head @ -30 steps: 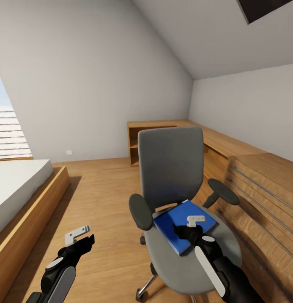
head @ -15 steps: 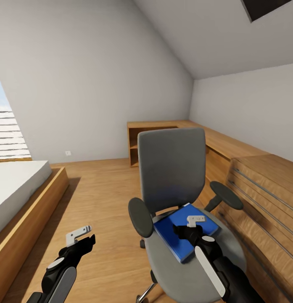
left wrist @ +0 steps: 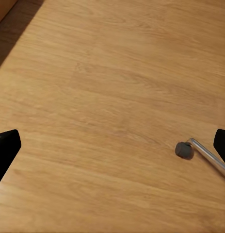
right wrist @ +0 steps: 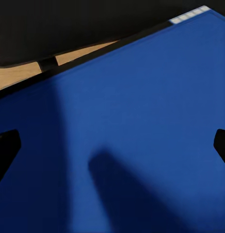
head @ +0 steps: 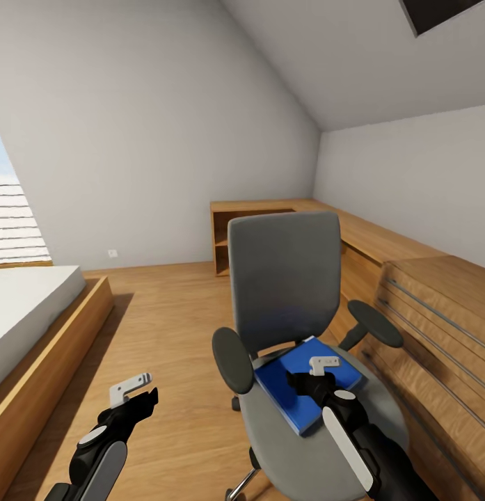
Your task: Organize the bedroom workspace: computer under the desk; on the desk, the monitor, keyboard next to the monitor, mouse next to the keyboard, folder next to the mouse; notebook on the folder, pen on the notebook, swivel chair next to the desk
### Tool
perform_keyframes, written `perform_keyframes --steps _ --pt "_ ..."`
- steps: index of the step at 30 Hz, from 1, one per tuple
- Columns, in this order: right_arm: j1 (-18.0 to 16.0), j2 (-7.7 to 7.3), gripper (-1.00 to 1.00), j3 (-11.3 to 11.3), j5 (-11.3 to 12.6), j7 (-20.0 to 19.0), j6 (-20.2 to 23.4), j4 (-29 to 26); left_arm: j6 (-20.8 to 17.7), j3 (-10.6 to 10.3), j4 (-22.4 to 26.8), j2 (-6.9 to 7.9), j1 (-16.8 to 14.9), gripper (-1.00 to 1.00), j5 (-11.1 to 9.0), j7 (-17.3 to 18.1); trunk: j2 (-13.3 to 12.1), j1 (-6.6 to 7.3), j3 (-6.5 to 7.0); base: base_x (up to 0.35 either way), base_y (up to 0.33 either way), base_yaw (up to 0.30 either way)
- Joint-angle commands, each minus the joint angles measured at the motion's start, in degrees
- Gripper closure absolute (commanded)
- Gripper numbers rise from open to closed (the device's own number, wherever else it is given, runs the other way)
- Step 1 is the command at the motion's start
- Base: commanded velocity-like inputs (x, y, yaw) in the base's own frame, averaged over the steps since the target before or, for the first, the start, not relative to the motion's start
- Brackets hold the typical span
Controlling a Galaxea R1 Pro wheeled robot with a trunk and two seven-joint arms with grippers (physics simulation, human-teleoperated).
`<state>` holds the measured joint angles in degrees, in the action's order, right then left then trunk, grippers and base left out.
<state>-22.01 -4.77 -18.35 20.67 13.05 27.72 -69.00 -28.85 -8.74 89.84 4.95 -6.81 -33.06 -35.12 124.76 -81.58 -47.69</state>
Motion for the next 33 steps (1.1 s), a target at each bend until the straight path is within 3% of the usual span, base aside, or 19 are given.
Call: perform_keyframes --steps 1,33 --pt "-0.05 -0.07 -1.0 -0.2 0.6 0.57 0.14 -0.08 -0.06 -0.13 0.08 0.06 -0.05 -1.0 -0.51 -0.57 0.03 0.01 -0.06 0.022 0.0 0.0" --pt "-0.05 -0.07 -1.0 -0.11 0.59 0.57 0.14 -0.08 -0.23 -0.31 0.11 0.06 -0.05 -1.0 -0.51 -0.56 0.03 0.01 -0.06 0.048 0.0 0.0"
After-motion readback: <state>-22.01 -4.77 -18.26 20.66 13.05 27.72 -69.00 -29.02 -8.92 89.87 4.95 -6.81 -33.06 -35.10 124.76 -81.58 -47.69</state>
